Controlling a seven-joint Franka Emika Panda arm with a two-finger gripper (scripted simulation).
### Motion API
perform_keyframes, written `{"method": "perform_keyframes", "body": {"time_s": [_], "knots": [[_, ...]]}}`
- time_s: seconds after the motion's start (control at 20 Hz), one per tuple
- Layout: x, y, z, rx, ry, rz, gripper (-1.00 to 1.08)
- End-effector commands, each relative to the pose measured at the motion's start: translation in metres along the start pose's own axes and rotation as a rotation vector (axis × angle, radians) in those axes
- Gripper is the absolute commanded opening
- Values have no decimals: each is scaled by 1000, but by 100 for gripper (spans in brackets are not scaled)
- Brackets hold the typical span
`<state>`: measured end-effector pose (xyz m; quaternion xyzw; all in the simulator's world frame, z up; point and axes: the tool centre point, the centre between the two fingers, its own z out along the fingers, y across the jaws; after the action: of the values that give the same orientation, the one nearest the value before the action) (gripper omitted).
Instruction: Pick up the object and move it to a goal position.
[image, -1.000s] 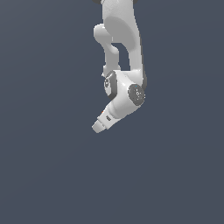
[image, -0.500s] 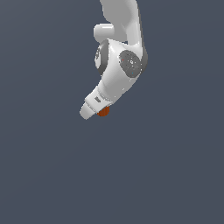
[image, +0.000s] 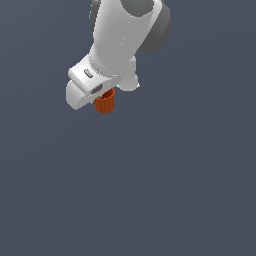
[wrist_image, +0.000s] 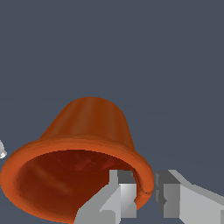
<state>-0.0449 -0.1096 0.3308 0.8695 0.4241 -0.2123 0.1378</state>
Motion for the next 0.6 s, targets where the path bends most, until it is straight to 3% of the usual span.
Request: {"method": "perform_keyframes", "body": {"time_s": [0.0,0.55], "knots": [[-22,7,-22,0,0,0,-100],[-86,34,-93,-1,-2,1,-100]]}}
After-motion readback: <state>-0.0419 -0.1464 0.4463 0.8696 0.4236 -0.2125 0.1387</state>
